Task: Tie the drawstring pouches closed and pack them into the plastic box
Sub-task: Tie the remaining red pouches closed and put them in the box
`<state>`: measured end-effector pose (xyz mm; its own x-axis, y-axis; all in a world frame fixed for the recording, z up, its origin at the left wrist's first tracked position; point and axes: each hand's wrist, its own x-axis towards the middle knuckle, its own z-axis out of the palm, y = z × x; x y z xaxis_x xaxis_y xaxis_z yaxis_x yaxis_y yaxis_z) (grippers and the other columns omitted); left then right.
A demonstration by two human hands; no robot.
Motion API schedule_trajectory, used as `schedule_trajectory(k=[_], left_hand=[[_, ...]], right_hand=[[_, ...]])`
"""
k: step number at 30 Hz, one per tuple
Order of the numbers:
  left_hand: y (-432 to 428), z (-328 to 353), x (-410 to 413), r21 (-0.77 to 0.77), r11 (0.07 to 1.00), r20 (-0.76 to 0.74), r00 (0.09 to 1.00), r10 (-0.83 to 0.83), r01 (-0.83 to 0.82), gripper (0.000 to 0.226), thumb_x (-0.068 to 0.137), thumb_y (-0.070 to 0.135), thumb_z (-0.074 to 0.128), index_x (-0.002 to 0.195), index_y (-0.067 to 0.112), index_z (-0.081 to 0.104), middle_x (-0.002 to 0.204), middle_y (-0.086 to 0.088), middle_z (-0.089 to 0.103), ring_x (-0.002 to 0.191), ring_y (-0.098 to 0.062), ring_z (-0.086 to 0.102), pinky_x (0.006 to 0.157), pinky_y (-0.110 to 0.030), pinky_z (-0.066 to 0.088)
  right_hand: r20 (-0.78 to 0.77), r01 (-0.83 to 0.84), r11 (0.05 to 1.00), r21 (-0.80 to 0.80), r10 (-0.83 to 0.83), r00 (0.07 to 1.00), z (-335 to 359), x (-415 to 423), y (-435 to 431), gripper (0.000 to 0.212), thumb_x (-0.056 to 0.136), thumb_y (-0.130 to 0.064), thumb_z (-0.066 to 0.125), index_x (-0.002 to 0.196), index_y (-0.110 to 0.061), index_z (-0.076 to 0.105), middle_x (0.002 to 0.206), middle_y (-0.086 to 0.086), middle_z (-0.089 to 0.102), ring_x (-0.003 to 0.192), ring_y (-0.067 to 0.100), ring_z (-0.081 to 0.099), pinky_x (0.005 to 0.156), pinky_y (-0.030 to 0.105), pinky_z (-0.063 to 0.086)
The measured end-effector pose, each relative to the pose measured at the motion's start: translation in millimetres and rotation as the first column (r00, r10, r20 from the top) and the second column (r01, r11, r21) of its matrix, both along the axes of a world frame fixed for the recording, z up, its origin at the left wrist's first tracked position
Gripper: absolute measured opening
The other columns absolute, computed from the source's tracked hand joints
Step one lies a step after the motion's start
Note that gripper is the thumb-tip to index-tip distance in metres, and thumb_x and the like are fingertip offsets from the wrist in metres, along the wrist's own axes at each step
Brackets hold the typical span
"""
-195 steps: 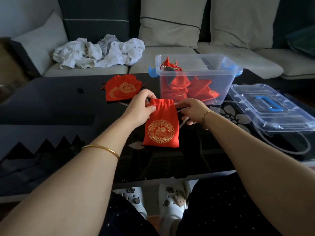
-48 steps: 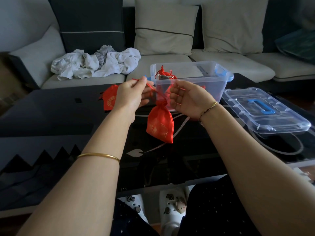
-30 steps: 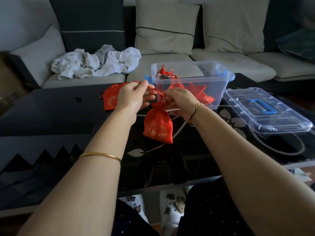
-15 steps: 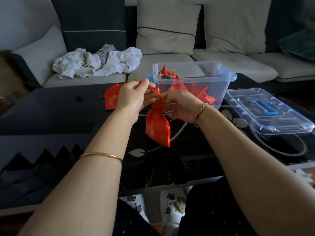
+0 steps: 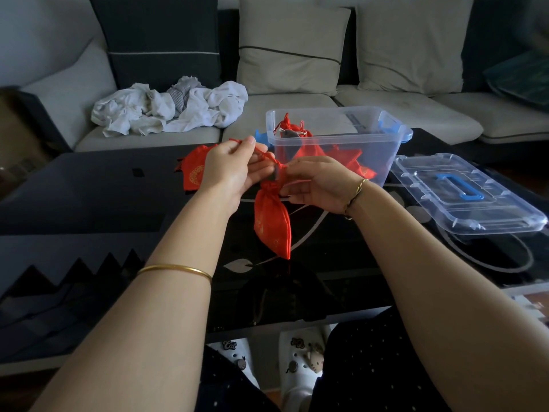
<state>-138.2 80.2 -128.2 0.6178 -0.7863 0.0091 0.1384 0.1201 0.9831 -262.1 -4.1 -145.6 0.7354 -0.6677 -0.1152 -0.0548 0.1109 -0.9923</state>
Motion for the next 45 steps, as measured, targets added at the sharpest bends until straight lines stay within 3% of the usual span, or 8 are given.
schedule_trajectory(k=[7, 10, 13, 18, 24, 32, 39, 45], left_hand=[[2.0, -4.7, 7.3, 0.174, 0.968, 0.351, 0.930, 0.112, -0.183, 0.032, 0.098, 0.027, 0.044, 0.072, 0.015, 0.059, 0.076, 0.002, 0.065, 0.052, -0.006, 0.053, 0.046, -0.018, 0.040], [-0.4, -7.5, 7.6, 0.225, 0.938, 0.442, 0.886, 0.141, -0.262, 0.036, 0.095, 0.021, 0.041, 0.062, 0.012, 0.053, 0.074, 0.000, 0.063, 0.058, -0.010, 0.052, 0.054, -0.024, 0.041], [-4.1, -8.6, 4.1, 0.255, 0.949, 0.207, 0.969, 0.136, -0.188, 0.028, 0.088, 0.009, 0.037, 0.062, 0.014, 0.045, 0.076, 0.002, 0.067, 0.071, -0.010, 0.060, 0.063, -0.026, 0.044], [-3.0, -6.5, 12.4, 0.089, 0.986, -0.315, 0.935, 0.163, -0.142, 0.031, 0.089, 0.007, 0.031, 0.064, 0.015, 0.047, 0.065, 0.001, 0.070, 0.067, -0.012, 0.069, 0.066, -0.026, 0.047], [-4.4, -0.8, 4.3, -0.094, 0.994, -0.204, 0.979, 0.027, -0.047, 0.037, 0.098, 0.019, 0.043, 0.062, 0.011, 0.045, 0.050, 0.001, 0.049, 0.041, -0.009, 0.053, 0.057, -0.029, 0.056], [-0.1, -3.6, -5.9, 0.205, 0.937, 0.355, 0.871, -0.339, 0.282, 0.025, 0.085, 0.019, 0.067, 0.084, -0.006, 0.064, 0.056, -0.003, 0.050, 0.045, -0.009, 0.046, 0.046, -0.018, 0.043], [0.2, -5.6, -5.4, 0.179, 0.947, 0.316, 0.896, -0.311, 0.266, 0.014, 0.088, 0.016, 0.064, 0.079, 0.005, 0.064, 0.063, -0.005, 0.056, 0.049, -0.009, 0.050, 0.048, -0.019, 0.046], [-4.9, -8.7, -3.7, 0.122, 0.980, 0.290, 0.939, -0.186, 0.156, 0.016, 0.093, 0.009, 0.055, 0.078, 0.009, 0.059, 0.068, -0.004, 0.059, 0.050, -0.008, 0.056, 0.048, -0.019, 0.050]], right_hand=[[0.159, 0.242, 0.970, 0.014, -0.241, 0.957, -0.3, -5.6, -8.7, 0.030, 0.099, -0.025, 0.042, 0.079, -0.008, 0.057, 0.078, 0.006, 0.060, 0.059, 0.013, 0.059, 0.055, 0.024, 0.052], [0.280, 0.225, 0.939, 0.258, -0.296, 0.913, -2.0, -3.6, -8.4, 0.034, 0.098, -0.028, 0.043, 0.070, -0.010, 0.052, 0.078, 0.007, 0.060, 0.056, 0.012, 0.060, 0.052, 0.021, 0.050], [0.439, 0.065, 0.837, 0.543, -0.349, 0.828, -1.6, -1.4, -6.4, 0.040, 0.099, -0.026, 0.040, 0.062, -0.012, 0.044, 0.071, 0.008, 0.068, 0.055, 0.013, 0.065, 0.050, 0.019, 0.051], [0.257, 0.214, 0.776, 0.594, -0.435, 0.863, -9.8, -5.6, -12.9, 0.040, 0.099, -0.026, 0.039, 0.061, -0.015, 0.040, 0.041, -0.002, 0.048, 0.034, 0.007, 0.044, 0.038, 0.013, 0.038], [0.256, 0.301, 0.850, 0.432, -0.436, 0.863, -2.2, -3.6, -10.4, 0.038, 0.099, -0.023, 0.039, 0.063, -0.013, 0.045, 0.045, 0.000, 0.055, 0.038, 0.009, 0.046, 0.041, 0.015, 0.040], [0.233, 0.326, 0.938, -0.120, -0.293, 0.927, 19.7, 11.3, 9.6, 0.037, 0.096, -0.027, 0.047, 0.064, -0.013, 0.058, 0.074, 0.007, 0.058, 0.050, 0.010, 0.043, 0.047, 0.020, 0.035], [0.083, 0.228, 0.971, -0.067, -0.222, 0.972, 17.5, 8.3, 12.0, 0.018, 0.098, -0.016, 0.040, 0.095, -0.003, 0.052, 0.070, 0.012, 0.053, 0.042, 0.012, 0.050, 0.049, 0.027, 0.040], [0.048, 0.198, 0.934, -0.297, -0.192, 0.980, 8.9, 3.8, 5.2, 0.026, 0.088, 0.011, 0.044, 0.077, -0.010, 0.056, 0.066, 0.012, 0.057, 0.052, 0.012, 0.057, 0.062, 0.030, 0.053]])
